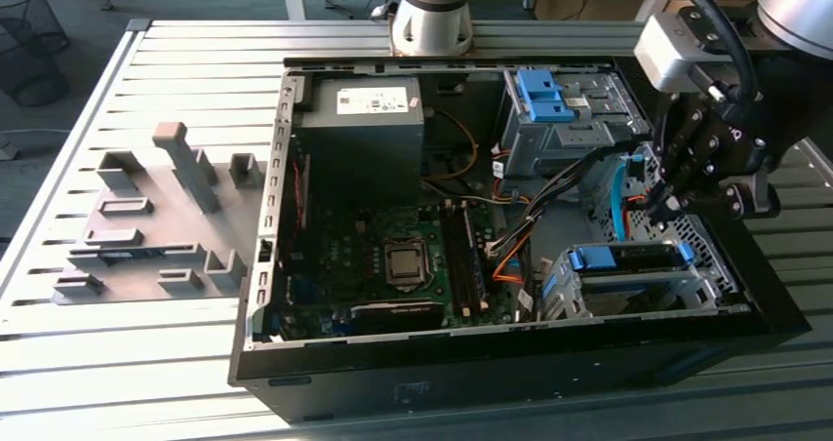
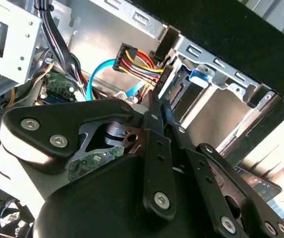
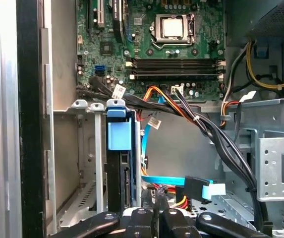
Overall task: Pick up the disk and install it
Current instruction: 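Insert the first disk wire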
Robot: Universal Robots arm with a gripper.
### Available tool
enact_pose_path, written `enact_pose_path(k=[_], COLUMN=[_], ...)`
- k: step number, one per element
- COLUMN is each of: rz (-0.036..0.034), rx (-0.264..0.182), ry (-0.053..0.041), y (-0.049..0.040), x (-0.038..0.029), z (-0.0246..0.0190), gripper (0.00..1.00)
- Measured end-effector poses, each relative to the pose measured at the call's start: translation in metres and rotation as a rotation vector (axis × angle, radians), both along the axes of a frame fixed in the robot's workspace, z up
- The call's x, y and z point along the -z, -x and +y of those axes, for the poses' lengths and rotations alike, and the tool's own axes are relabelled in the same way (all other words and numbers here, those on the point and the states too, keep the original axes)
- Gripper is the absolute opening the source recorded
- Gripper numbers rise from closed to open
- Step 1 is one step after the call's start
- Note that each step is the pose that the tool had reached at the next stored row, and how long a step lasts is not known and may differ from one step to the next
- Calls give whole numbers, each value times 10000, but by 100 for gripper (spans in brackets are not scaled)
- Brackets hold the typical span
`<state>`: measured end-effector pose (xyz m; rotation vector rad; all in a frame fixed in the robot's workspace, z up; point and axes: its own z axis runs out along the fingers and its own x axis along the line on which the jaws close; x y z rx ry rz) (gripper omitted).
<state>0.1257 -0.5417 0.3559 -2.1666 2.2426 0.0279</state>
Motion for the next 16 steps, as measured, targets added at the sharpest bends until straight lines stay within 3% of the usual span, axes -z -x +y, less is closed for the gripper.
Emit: enact_pose_path(k=[4, 5, 9, 16], rz=[0, 0, 0, 1], rx=[-8, -22, -93, -125], ry=[1, 0, 14, 232], y=[-13, -22, -58, -81], x=[1, 1, 14, 34], z=[2, 2, 3, 2], gripper=[19, 25, 25, 25])
